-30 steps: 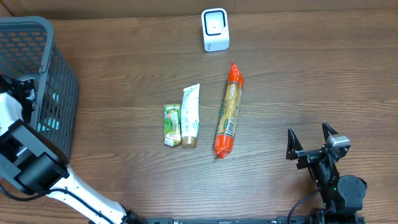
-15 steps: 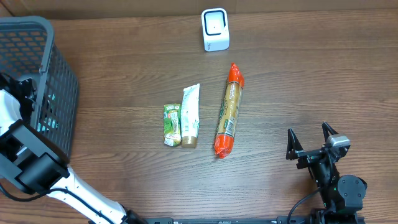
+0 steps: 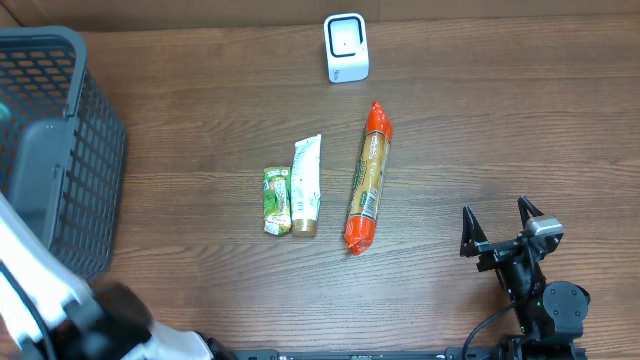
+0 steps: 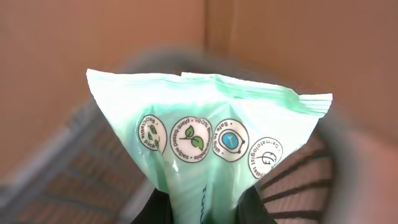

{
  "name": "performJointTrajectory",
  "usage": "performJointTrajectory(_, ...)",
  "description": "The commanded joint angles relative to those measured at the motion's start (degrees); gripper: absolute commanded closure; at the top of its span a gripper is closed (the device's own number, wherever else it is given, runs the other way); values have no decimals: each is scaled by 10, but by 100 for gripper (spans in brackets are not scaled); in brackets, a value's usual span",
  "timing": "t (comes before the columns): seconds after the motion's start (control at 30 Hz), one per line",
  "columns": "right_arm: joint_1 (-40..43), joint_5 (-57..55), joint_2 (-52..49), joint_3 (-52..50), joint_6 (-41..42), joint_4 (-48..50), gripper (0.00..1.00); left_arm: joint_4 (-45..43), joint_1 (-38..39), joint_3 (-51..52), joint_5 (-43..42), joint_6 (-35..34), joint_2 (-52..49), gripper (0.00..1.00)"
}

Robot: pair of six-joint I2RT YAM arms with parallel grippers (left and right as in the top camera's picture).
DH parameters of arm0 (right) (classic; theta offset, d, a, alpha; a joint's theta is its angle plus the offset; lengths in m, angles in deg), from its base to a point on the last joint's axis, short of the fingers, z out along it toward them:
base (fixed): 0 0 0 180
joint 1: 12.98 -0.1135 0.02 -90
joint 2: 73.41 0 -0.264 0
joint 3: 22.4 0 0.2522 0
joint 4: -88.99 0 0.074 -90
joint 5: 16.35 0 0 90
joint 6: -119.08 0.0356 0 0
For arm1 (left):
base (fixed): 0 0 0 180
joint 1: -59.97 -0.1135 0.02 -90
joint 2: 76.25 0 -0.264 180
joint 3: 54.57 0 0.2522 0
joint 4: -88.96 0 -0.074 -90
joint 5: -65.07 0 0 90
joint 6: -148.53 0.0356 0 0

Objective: Scan the item barcode
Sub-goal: 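Grasp the teal packet with the left gripper and lift it out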

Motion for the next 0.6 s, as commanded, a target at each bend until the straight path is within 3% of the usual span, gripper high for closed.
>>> performJointTrajectory(0.0,0,-4,5,-6,-1,3,0,22,36,-7,-42,-59,54,96)
performJointTrajectory(0.13,0,-4,5,-6,-1,3,0,85,101,-7,-84,-103,70,96)
performJointTrajectory(0.37,0,-4,5,-6,-1,3,0,211,271,71,-103,-100,24,96)
performJointTrajectory(0.47,0,-4,5,-6,-1,3,0,198,329,155,-100,-98,7,96)
performJointTrajectory(0.57,0,-4,5,-6,-1,3,0,130,373,263,-100,-122,-9,96)
